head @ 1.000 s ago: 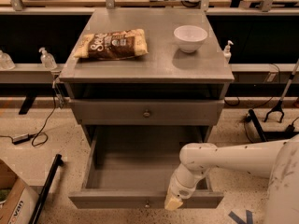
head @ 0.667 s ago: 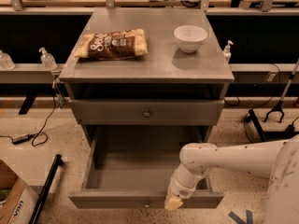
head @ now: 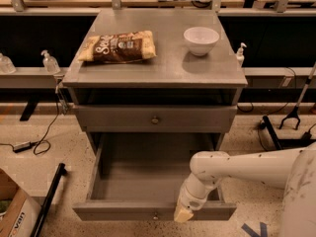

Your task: Close middle drawer

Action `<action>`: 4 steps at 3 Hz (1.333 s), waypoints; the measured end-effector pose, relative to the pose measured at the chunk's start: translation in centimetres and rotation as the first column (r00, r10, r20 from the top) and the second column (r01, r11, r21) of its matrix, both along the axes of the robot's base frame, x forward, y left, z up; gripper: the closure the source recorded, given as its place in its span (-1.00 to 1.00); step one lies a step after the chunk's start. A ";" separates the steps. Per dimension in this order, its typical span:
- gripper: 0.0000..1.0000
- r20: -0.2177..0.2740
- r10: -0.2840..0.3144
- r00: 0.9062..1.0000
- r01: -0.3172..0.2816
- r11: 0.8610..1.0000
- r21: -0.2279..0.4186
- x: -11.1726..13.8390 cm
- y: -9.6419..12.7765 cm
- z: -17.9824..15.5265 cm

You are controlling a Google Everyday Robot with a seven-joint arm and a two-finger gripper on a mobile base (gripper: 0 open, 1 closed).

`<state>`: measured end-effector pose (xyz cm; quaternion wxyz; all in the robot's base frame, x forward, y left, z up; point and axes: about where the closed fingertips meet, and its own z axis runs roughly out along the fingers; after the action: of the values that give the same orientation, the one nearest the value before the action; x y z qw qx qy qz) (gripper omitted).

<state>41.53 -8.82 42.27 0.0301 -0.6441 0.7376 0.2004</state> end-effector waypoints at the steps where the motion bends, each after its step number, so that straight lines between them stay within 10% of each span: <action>1: 1.00 0.000 0.000 1.000 0.000 1.000 0.000 0.0 0.0 0.0; 4: -0.41 -0.001 0.001 1.000 -0.001 1.000 0.000 -0.1 0.0 0.0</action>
Offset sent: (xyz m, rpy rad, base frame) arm 0.0000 0.0000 0.0000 0.0000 0.0000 0.0000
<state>41.46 -8.81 42.23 0.0296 -0.6442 0.7374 0.2009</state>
